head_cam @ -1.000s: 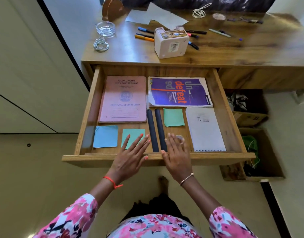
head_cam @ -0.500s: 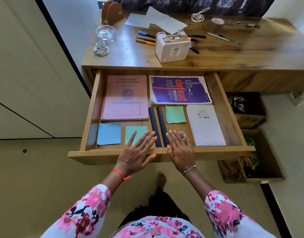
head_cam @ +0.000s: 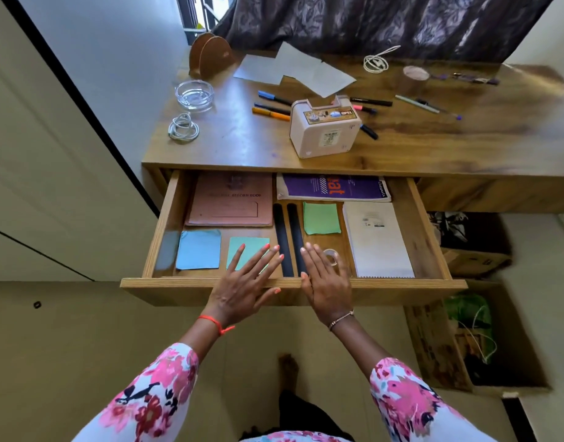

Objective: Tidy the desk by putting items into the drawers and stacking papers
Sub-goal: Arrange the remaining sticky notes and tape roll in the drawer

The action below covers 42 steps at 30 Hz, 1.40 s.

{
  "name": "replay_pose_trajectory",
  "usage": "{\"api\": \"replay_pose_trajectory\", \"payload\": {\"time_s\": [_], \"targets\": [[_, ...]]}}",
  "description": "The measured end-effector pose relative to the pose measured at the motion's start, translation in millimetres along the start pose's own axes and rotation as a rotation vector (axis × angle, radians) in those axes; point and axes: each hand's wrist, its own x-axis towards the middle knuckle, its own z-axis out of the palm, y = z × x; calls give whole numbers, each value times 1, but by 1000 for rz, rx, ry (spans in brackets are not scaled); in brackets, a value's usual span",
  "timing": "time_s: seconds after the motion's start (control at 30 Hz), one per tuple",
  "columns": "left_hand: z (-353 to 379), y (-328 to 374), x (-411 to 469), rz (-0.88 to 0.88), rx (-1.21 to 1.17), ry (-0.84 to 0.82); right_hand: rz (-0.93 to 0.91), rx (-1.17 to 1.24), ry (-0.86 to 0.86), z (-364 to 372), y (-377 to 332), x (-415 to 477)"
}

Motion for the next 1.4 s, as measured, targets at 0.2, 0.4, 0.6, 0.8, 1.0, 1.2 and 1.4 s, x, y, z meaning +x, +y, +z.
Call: {"api": "replay_pose_trajectory", "payload": {"time_s": [0.2, 0.4, 0.6, 0.8, 1.0, 1.2, 1.4], "targets": [[5, -32, 45, -35, 54, -9, -73, 92, -6, 7, 21, 50], [9, -52, 85, -232, 128, -20, -128, 162, -88, 6, 43, 99], [9, -68, 122, -410, 192, -69, -121, 141, -49, 12, 55, 142], [-1, -85, 156, -505, 259, -94, 137, 45, 60, 12, 62, 171], [-4, -96, 183, -497, 179, -143, 153, 67, 69, 7, 101, 183], [6, -95, 194, -516, 111, 15, 84, -60, 130, 14, 118, 189], [9, -102, 202, -520, 62, 73, 47, -132, 234, 19, 118, 194]]}}
